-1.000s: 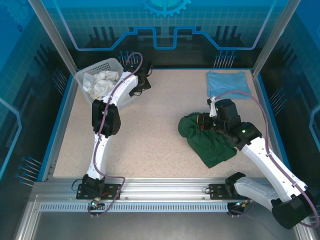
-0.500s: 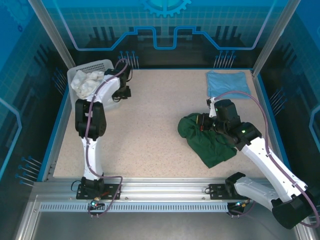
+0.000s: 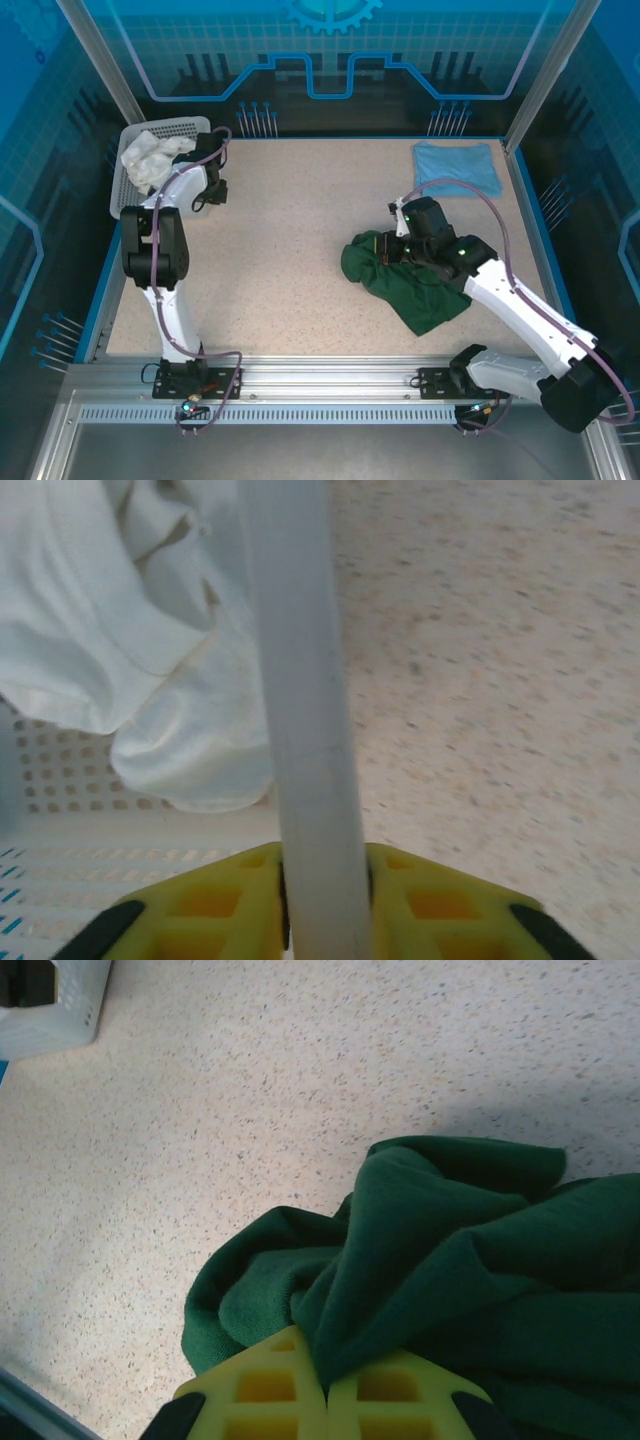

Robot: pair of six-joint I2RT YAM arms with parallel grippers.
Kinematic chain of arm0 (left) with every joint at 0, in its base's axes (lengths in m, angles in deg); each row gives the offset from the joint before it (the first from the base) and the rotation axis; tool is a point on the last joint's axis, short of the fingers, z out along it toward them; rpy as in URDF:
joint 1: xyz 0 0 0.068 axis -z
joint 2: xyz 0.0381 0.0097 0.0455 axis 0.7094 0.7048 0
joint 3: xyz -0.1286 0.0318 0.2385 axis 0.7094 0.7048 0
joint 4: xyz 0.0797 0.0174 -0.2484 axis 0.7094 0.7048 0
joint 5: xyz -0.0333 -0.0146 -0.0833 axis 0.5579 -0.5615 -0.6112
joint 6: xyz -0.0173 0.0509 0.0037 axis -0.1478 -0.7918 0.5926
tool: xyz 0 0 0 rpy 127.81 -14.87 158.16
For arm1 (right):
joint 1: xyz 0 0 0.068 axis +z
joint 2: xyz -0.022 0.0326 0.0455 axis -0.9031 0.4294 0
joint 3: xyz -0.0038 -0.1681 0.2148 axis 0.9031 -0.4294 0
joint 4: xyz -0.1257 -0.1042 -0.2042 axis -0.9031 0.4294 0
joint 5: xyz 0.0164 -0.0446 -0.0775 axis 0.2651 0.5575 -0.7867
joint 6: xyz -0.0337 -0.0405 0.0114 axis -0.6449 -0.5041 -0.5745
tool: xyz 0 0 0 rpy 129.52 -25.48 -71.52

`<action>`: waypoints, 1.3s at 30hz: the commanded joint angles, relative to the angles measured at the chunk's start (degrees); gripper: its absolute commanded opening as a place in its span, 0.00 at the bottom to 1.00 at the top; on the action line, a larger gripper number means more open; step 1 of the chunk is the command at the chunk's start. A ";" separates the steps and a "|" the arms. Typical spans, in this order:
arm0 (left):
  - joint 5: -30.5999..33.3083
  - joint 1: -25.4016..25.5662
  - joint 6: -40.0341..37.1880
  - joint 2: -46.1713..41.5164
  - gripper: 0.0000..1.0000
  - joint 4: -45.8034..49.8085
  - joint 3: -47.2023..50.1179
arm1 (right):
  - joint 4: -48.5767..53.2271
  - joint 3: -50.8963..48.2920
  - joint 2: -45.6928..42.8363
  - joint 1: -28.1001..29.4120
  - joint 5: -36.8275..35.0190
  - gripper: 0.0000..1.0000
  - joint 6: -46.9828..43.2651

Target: Fold and stack the t-shirts

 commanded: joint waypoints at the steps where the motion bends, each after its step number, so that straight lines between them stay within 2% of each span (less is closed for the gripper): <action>1: 10.71 -1.60 -0.30 3.71 0.33 0.84 -2.85 | -2.62 3.34 1.26 2.47 0.49 0.00 -0.02; 3: 15.30 -1.60 0.64 4.50 0.38 1.50 -3.53 | -2.84 3.91 2.01 3.44 0.32 0.00 0.37; 5: 18.08 -1.69 2.02 4.45 0.54 1.71 -3.43 | -2.93 4.57 2.67 4.50 -0.08 0.00 0.73; 8: 20.02 -1.78 4.27 3.14 0.66 2.13 -3.36 | -2.51 6.33 4.37 6.12 -1.68 0.00 0.73; 10: 17.79 -1.78 6.19 1.25 0.75 3.45 -4.41 | -1.41 8.60 6.30 6.76 -2.44 0.00 0.60; 11: 15.37 -1.65 7.28 0.11 0.77 4.57 -5.31 | -0.86 9.64 7.13 7.09 -2.62 0.00 0.51; 14: 1.61 -1.22 12.61 -5.23 0.86 9.46 -8.95 | -0.39 13.19 9.42 8.21 -3.79 0.00 0.38; 16: -4.94 0.47 15.04 -10.27 0.90 12.35 -11.06 | -0.23 16.53 11.26 9.44 -4.30 0.00 0.14; 18: -11.55 3.47 16.35 -17.22 0.96 11.00 -9.49 | 1.11 20.74 13.60 10.69 -5.56 0.00 -0.35; 21: -22.68 9.06 20.91 -28.78 0.99 5.53 -1.72 | 2.37 27.34 17.45 11.96 -4.23 0.00 -0.02; 24: -33.49 11.13 31.74 -40.47 0.99 -4.22 13.13 | 3.06 34.07 21.78 12.93 -2.88 0.00 0.07; 25: -34.80 11.30 35.60 -44.01 0.99 -6.32 17.73 | 4.19 37.20 24.30 12.87 -2.64 0.00 -0.05; 26: -34.73 11.32 38.61 -46.62 0.99 -8.42 22.28 | 6.10 40.67 27.01 12.48 -2.51 0.03 0.01; 27: -34.56 11.32 41.20 -49.49 0.99 -10.45 26.87 | 8.71 44.77 30.49 11.74 -2.65 0.12 0.05; 29: -31.46 11.32 45.44 -53.24 0.99 -10.09 33.17 | 14.77 52.62 38.10 9.98 -4.43 0.47 0.28; 30: -30.98 11.32 47.07 -55.13 0.99 -10.57 36.48 | 19.89 57.82 41.93 9.11 -5.92 0.55 0.80; 32: -30.62 11.33 50.17 -58.22 0.99 -11.42 42.49 | 25.67 63.36 45.40 8.08 -8.24 0.66 1.33; 33: -31.37 11.40 51.36 -59.80 0.99 -12.37 45.50 | 25.13 62.35 44.31 7.93 -9.16 0.73 1.37; 35: -33.40 11.58 53.91 -61.76 0.99 -13.97 50.65 | 20.65 54.84 38.99 7.81 -10.04 0.96 1.71; 36: -35.35 11.62 54.86 -62.10 0.98 -14.75 52.82 | 18.17 50.09 35.99 7.68 -10.43 0.99 2.53; 39: -36.33 14.12 56.43 -62.72 0.96 -12.82 56.23 | 14.26 36.66 29.48 5.99 -8.21 0.98 4.51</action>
